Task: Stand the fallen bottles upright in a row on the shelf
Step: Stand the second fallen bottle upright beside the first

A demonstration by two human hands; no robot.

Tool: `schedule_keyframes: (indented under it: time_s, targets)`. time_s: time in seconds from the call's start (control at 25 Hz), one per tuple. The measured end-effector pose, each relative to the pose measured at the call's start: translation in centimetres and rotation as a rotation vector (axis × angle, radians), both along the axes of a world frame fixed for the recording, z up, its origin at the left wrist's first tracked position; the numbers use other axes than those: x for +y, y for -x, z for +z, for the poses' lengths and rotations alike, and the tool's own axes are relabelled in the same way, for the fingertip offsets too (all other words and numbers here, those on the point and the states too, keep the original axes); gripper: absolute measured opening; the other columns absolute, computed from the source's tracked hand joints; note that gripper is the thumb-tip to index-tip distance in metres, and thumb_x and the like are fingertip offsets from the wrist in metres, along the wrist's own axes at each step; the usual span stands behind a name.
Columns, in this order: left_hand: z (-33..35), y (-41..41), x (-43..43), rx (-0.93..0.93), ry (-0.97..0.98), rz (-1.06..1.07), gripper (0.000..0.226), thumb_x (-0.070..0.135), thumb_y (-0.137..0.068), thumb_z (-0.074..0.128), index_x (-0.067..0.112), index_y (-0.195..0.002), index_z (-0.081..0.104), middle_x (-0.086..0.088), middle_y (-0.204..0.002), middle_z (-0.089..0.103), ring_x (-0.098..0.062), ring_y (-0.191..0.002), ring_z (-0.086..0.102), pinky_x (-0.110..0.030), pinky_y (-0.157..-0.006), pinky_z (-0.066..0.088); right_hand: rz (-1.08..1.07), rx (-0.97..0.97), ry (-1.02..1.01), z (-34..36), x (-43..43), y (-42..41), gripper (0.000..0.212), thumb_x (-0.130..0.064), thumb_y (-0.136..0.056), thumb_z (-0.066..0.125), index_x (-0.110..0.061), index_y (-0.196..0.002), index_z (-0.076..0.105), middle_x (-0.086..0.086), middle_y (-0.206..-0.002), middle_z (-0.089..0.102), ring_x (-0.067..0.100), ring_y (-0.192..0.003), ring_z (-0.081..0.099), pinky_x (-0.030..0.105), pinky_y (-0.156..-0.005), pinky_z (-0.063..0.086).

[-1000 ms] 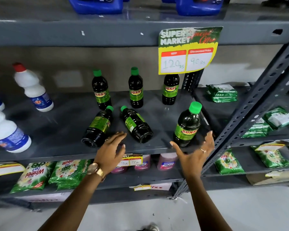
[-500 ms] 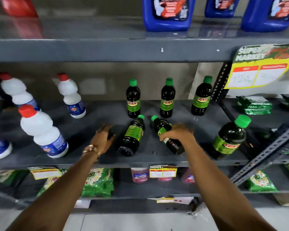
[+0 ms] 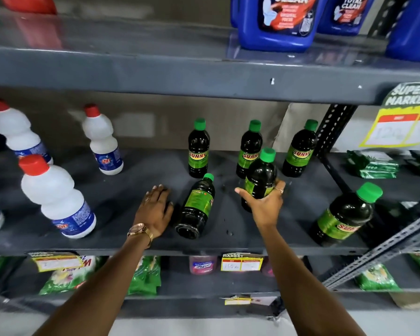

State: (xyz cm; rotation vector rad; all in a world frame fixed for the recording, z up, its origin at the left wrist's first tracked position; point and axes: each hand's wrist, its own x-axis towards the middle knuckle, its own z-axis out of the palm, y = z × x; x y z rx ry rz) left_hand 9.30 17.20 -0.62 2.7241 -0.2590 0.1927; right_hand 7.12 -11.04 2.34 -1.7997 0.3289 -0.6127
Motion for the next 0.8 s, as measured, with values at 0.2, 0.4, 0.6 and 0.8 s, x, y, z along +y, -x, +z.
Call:
schedule_keyframes:
  time_s: [0.2, 0.4, 0.6, 0.8]
  targets:
    - [0.0, 0.0, 0.0, 0.006, 0.008, -0.004, 0.047, 0.024, -0.093, 0.043, 0.011, -0.138, 0.036, -0.015, -0.151, 0.032, -0.03, -0.143, 0.023, -0.041, -0.12, 0.018, 0.064, -0.01, -0.01, -2.9, -0.4, 1.2, 0.102, -0.004, -0.068, 0.08, -0.025, -0.148, 0.021, -0.026, -0.118, 0.054, -0.011, -0.107, 0.057, 0.015, -0.093, 0.043]
    - [0.0, 0.0, 0.1, 0.015, -0.003, -0.007, 0.049, 0.024, -0.093, 0.042, 0.012, -0.139, 0.034, -0.013, -0.153, 0.029, -0.028, -0.144, 0.021, -0.041, -0.121, 0.016, -0.177, 0.049, 0.104, -2.5, 0.6, 0.5, 0.103, -0.023, -0.056, 0.092, -0.015, -0.142, 0.036, 0.007, -0.131, 0.046, 0.024, -0.124, 0.043, 0.046, -0.11, 0.035]
    - [-0.1, -0.1, 0.3, 0.015, -0.015, -0.026, 0.051, 0.022, -0.091, 0.043, 0.011, -0.14, 0.033, -0.014, -0.153, 0.029, -0.029, -0.144, 0.021, -0.041, -0.121, 0.015, -0.02, 0.117, 0.018, -3.1, -0.2, 1.1, 0.119, -0.021, -0.061, 0.09, -0.017, -0.155, 0.017, 0.008, -0.135, 0.055, 0.025, -0.127, 0.052, 0.035, -0.106, 0.041]
    - [0.0, 0.1, 0.2, 0.029, -0.019, -0.019, 0.054, 0.03, -0.089, 0.034, 0.01, -0.139, 0.034, -0.014, -0.153, 0.029, -0.03, -0.144, 0.021, -0.041, -0.121, 0.014, -0.128, 0.094, 0.094, -2.2, 0.0, 0.9, 0.12, -0.047, -0.046, 0.093, -0.011, -0.144, 0.033, 0.011, -0.138, 0.047, 0.027, -0.131, 0.04, 0.044, -0.113, 0.033]
